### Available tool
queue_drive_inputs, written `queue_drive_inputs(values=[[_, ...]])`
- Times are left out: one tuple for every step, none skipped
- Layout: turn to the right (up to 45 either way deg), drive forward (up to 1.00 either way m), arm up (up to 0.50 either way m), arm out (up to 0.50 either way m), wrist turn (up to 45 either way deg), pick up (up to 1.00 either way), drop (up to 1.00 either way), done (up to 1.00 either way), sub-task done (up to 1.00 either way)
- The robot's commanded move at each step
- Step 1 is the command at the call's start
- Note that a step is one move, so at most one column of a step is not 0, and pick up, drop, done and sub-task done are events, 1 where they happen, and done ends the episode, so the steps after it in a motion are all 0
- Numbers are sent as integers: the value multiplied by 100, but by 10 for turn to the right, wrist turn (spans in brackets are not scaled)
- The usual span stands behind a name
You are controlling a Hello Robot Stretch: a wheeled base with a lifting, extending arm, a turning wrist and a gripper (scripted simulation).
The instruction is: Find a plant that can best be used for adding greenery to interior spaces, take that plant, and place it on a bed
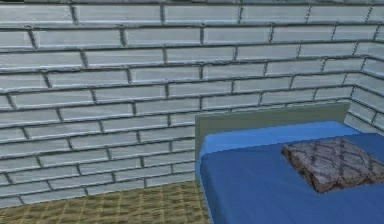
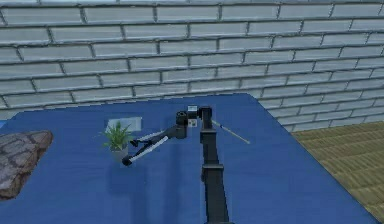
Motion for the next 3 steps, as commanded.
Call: queue_drive_inputs(values=[[0,0,-32,0,0,0,0,0,0],[0,0,0,0,0,0,100,0,0],[0,0,10,0,0,0,0,0,0]])
